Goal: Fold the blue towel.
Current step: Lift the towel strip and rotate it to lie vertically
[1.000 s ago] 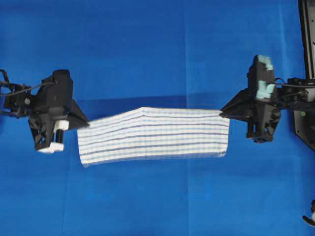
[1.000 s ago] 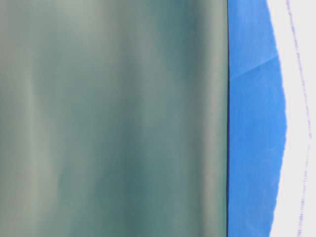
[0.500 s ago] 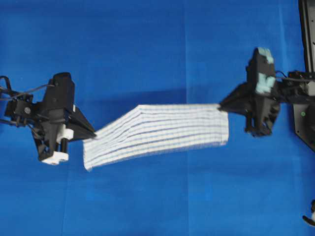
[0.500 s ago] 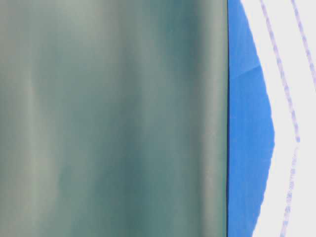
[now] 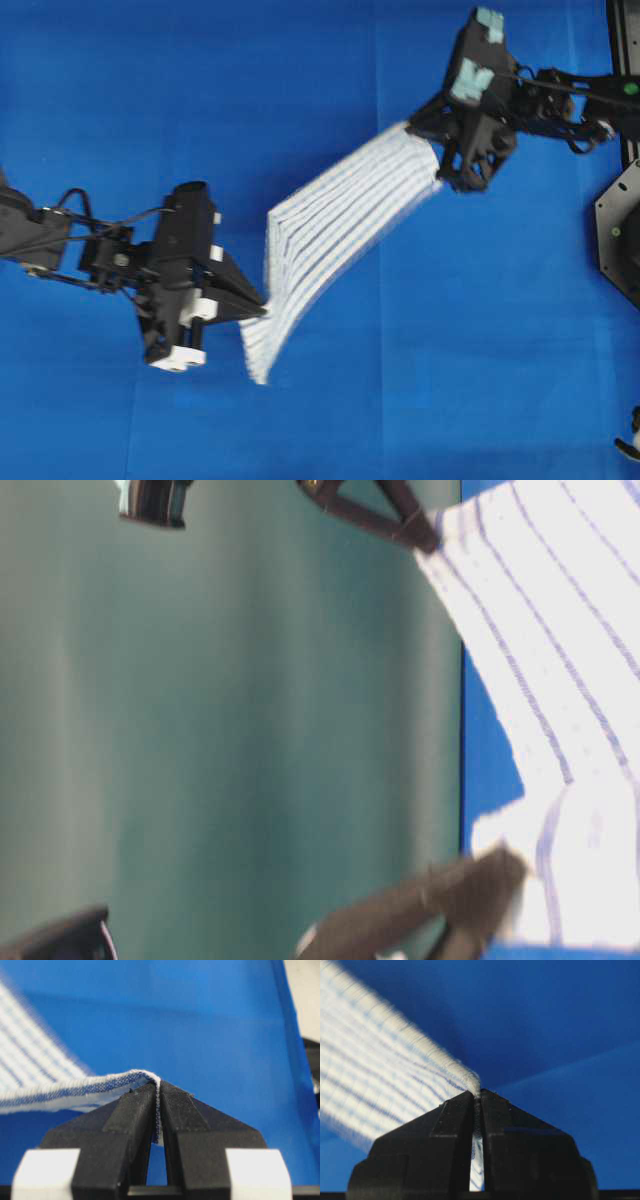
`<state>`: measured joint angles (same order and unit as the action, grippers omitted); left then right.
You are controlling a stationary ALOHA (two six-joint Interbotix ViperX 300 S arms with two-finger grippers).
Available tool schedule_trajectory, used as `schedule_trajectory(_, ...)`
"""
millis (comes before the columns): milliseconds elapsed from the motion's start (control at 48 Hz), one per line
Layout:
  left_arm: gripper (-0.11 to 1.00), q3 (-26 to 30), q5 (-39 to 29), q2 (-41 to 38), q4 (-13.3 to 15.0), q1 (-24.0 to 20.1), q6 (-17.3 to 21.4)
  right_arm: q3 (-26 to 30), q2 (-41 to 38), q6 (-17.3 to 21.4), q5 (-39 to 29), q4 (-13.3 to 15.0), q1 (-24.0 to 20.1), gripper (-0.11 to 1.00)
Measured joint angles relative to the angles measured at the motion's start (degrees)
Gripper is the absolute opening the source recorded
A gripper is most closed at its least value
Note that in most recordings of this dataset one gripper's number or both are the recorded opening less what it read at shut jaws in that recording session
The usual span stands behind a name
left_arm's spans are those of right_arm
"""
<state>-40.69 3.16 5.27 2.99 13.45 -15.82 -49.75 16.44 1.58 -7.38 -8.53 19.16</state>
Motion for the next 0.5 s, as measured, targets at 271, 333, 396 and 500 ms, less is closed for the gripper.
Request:
schedule_trajectory(271, 0.02, 9.2, 1.5, -8.6, 0.0, 0.0, 0.0, 5.9, -4.7, 0.0, 1.1, 4.1, 4.0, 0.04)
schedule_trajectory(333, 0.02, 11.3, 1.5, -10.5, 0.0, -0.1, 0.0, 7.2, -5.4, 0.0, 1.1, 5.1, 4.5, 0.04)
schedule_trajectory(396, 0.02, 13.4, 1.6, -12.2, 0.0, -0.2, 0.0, 8.3, -5.8, 0.0, 1.1, 5.9, 5.0, 0.04)
schedule_trajectory(500, 0.02, 16.6, 1.8, -14.6, 0.0, -0.4, 0.1, 9.6, -6.5, -0.1, 1.1, 7.0, 5.8, 0.04)
